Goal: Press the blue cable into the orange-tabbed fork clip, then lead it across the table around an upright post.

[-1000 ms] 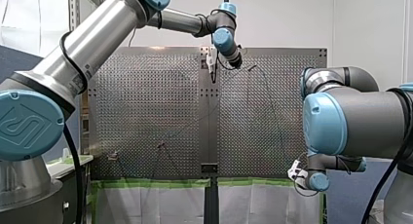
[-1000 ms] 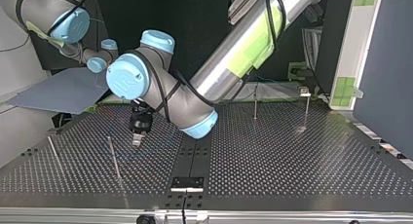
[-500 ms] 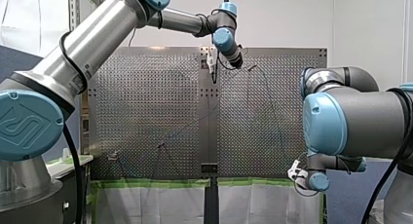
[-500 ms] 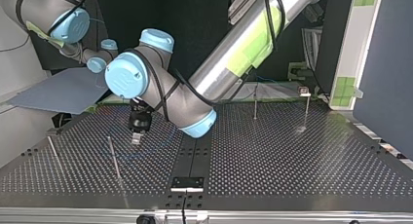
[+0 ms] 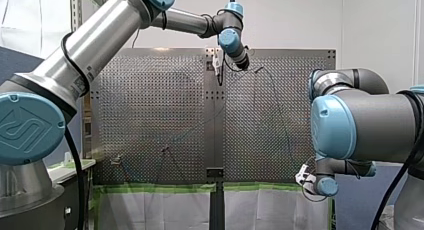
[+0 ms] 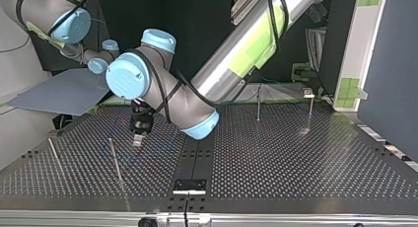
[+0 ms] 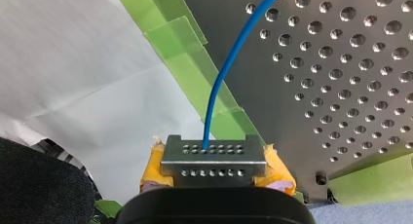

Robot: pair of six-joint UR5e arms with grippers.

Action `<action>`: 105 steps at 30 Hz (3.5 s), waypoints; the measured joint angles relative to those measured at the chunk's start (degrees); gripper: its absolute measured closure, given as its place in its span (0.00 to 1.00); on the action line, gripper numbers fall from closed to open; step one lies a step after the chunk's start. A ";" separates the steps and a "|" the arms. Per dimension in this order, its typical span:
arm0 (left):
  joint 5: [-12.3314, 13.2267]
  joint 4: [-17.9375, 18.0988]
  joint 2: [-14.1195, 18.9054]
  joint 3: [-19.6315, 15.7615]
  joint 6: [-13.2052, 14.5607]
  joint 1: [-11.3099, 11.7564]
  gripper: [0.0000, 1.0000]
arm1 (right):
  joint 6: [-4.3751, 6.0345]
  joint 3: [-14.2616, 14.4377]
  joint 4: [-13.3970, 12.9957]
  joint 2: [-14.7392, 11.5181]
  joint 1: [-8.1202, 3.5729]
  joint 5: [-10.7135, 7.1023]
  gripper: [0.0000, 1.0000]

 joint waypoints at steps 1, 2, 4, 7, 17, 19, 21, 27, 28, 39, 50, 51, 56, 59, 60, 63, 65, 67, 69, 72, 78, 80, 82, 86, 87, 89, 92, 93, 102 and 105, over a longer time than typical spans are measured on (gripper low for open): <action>0.00 0.00 0.00 0.00 0.00 0.00 0.02 | -0.02 0.00 0.01 0.00 0.00 0.00 1.00; 0.00 -0.02 0.00 0.00 0.00 -0.01 0.02 | -0.03 -0.01 0.00 0.00 0.00 0.00 1.00; 0.00 -0.02 -0.01 0.00 -0.01 -0.02 0.02 | -0.06 0.00 0.01 0.00 0.00 0.00 1.00; 0.00 -0.01 -0.02 0.00 -0.11 -0.02 0.02 | -0.09 0.01 0.01 0.00 0.01 0.00 1.00; -1.24 -0.19 1.87 -1.75 -0.84 -0.69 0.02 | -0.09 0.00 0.06 0.00 -0.02 0.00 1.00; -1.39 0.70 2.97 -2.85 -1.00 -0.65 0.02 | -0.10 0.00 0.11 0.00 -0.08 0.00 1.00; -1.32 1.73 4.10 -3.99 -1.43 -0.41 0.02 | -0.18 0.01 0.18 0.00 -0.13 0.00 1.00; 0.66 5.34 7.76 -7.65 -4.14 0.43 0.02 | -0.48 0.00 0.41 0.00 -0.19 0.00 1.00; 1.19 5.95 8.35 -8.25 -4.65 0.53 0.02 | -0.56 0.00 0.46 0.00 -0.20 0.00 1.00; 4.14 12.53 14.95 -14.84 -9.15 1.29 0.02 | -1.55 -0.09 1.44 -0.02 -0.19 -0.21 1.00; 4.25 18.86 21.28 -21.18 -9.04 1.20 0.02 | -1.67 -0.19 1.58 -0.03 -0.22 -0.26 1.00; 4.24 19.48 21.91 -21.80 -8.90 1.20 0.02 | -1.67 -0.20 1.58 -0.03 -0.22 -0.26 1.00; 4.11 22.15 24.56 -24.46 -8.57 1.21 0.02 | -1.68 -0.21 1.59 -0.02 -0.20 -0.27 1.00; 4.07 23.90 26.30 -26.20 -8.54 1.27 0.02 | -1.68 -0.22 1.59 -0.01 -0.15 -0.26 1.00; 4.06 24.57 27.01 -26.90 -8.53 1.29 0.02 | -1.68 -0.22 1.59 -0.01 -0.13 -0.26 1.00; 4.05 26.26 28.69 -28.58 -8.53 1.32 0.02 | -1.68 -0.19 1.59 0.00 -0.13 -0.26 1.00; 4.05 27.32 29.73 -29.62 -8.53 1.32 0.02 | -1.68 -0.20 1.63 0.00 -0.11 -0.26 1.00; 4.05 28.39 30.83 -30.72 -8.52 1.32 0.02 | -1.68 -0.21 1.65 0.00 -0.08 -0.26 1.00; 4.04 29.56 31.87 -31.87 -8.48 1.33 0.02 | -1.68 -0.21 1.66 0.00 -0.07 -0.26 1.00; 4.04 31.31 32.63 -33.62 -8.37 1.32 0.02 | -1.68 -0.19 1.68 0.00 -0.04 -0.30 1.00; 4.04 34.91 32.91 -37.21 -7.63 1.34 0.02 | -1.68 -0.18 1.75 0.00 -0.01 -0.35 1.00; 4.04 35.95 32.91 -38.27 -7.19 1.35 0.02 | -1.68 -0.19 1.76 0.00 0.00 -0.35 1.00; 4.04 37.21 32.91 -39.54 -6.47 1.36 0.02 | -1.68 -0.18 1.76 0.00 -0.01 -0.35 1.00; 4.04 39.27 32.93 -41.59 -4.84 1.36 0.02 | -1.68 -0.19 1.77 0.00 0.01 -0.35 1.00; 4.04 39.84 32.93 -42.14 -4.33 1.36 0.02 | -1.70 -0.18 1.77 0.00 0.03 -0.35 1.00; 4.05 40.65 32.93 -42.97 -3.55 1.36 0.02 | -1.72 -0.19 1.77 0.00 0.06 -0.35 1.00; 4.04 42.07 32.93 -44.38 -2.34 1.36 0.02 | -1.75 -0.19 1.77 -0.01 0.07 -0.35 1.00; 4.04 42.68 32.93 -45.01 -1.83 1.36 0.02 | -1.75 -0.19 1.77 0.00 0.08 -0.35 1.00; 4.04 47.91 32.93 -50.23 2.27 1.36 0.02 | -1.76 -0.18 1.85 0.00 0.09 -0.37 1.00; 4.04 49.84 32.93 -52.17 2.70 1.36 0.02 | -1.76 -0.19 1.86 -0.01 0.11 -0.36 1.00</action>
